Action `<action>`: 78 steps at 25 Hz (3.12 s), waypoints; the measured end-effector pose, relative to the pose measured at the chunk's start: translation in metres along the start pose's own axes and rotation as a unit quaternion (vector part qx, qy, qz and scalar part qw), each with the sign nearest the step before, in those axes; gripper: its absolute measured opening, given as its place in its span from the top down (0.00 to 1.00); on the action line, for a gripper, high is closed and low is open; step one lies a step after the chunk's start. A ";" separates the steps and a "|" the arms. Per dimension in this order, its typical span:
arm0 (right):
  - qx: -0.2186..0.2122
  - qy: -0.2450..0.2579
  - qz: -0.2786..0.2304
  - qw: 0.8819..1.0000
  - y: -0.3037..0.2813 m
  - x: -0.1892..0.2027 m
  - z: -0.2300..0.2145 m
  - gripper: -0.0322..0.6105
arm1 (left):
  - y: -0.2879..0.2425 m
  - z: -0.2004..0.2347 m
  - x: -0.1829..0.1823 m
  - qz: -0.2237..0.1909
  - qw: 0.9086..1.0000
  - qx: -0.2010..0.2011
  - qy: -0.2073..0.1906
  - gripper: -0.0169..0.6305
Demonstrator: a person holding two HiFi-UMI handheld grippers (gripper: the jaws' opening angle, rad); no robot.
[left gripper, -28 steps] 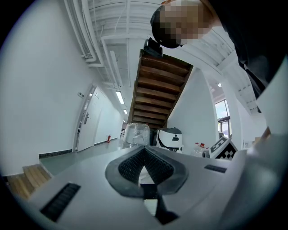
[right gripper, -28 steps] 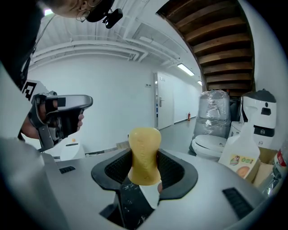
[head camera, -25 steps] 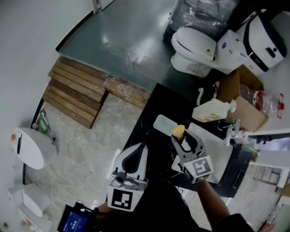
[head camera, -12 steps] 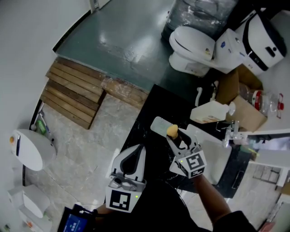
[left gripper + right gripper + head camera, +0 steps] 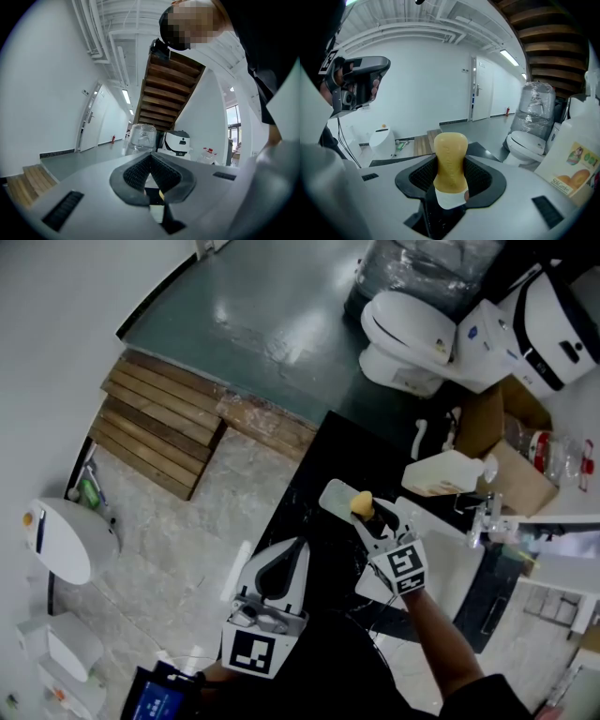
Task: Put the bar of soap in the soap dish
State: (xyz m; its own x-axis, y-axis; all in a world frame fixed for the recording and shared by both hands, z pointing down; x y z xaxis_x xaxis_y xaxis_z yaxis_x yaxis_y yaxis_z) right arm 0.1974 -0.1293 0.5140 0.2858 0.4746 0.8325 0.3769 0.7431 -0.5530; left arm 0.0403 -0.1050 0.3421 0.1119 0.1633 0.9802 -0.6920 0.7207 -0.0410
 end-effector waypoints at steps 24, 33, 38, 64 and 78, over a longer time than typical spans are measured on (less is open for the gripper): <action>-0.047 0.048 0.079 0.995 -0.043 0.046 -0.003 0.66 | 0.013 0.011 0.001 0.003 0.999 -0.031 0.015 0.97; -0.061 0.085 0.104 0.989 -0.051 0.058 0.001 0.66 | 0.016 0.013 0.003 0.009 0.999 -0.036 0.013 0.97; -0.074 0.080 0.117 0.987 -0.055 0.065 0.001 0.66 | 0.019 0.014 -0.001 0.000 0.999 -0.048 0.009 0.97; -0.101 0.134 0.168 0.971 -0.075 0.067 0.001 0.66 | 0.026 0.014 0.000 0.002 0.999 -0.048 0.017 0.97; -0.107 0.113 0.222 0.963 -0.076 0.072 -0.003 0.66 | 0.031 0.018 -0.004 -0.012 0.998 -0.059 0.016 0.97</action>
State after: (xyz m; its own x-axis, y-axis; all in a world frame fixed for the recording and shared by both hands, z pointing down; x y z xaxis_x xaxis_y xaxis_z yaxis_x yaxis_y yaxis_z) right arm 0.1923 -0.1534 0.6157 0.6363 0.5896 0.4976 0.3389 0.3658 -0.8668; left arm 0.0053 -0.0955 0.3404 0.1516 0.1657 0.9744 -0.6001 0.7988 -0.0425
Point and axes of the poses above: the fingertips, and each gripper's own axes: y backward along the fingers, z to its left, x out of its underside, the point moved 1 cm from there along y, backward along the fingers
